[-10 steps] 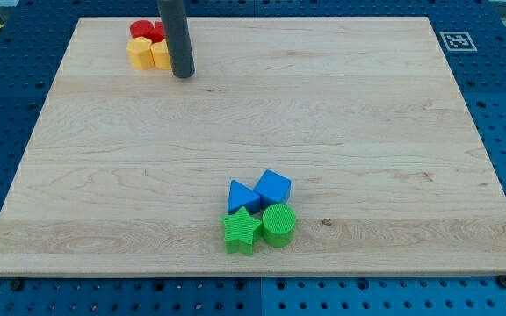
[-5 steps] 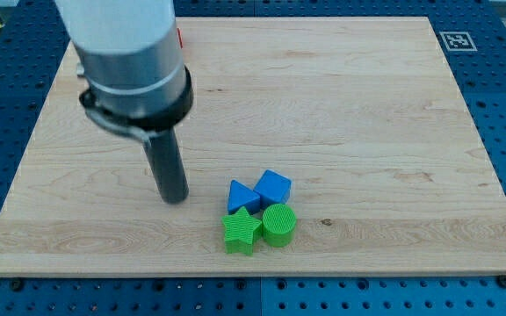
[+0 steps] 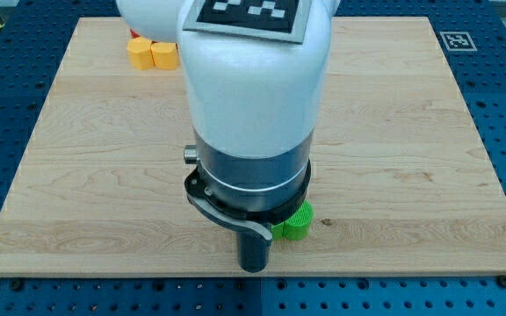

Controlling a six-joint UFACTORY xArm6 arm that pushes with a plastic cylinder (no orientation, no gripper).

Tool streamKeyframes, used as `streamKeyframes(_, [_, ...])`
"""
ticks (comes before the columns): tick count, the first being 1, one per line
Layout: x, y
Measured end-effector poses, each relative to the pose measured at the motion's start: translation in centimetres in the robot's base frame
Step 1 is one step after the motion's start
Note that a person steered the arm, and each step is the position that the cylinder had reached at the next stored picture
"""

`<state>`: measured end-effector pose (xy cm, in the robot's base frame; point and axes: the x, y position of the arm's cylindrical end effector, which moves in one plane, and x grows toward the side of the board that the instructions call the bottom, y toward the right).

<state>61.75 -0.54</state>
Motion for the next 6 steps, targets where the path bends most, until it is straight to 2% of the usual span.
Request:
streamKeyframes(3, [-5.0, -0.7])
streamKeyframes(5, [-4.4, -2.6])
streamKeyframes(6, [-6.1, -3.6])
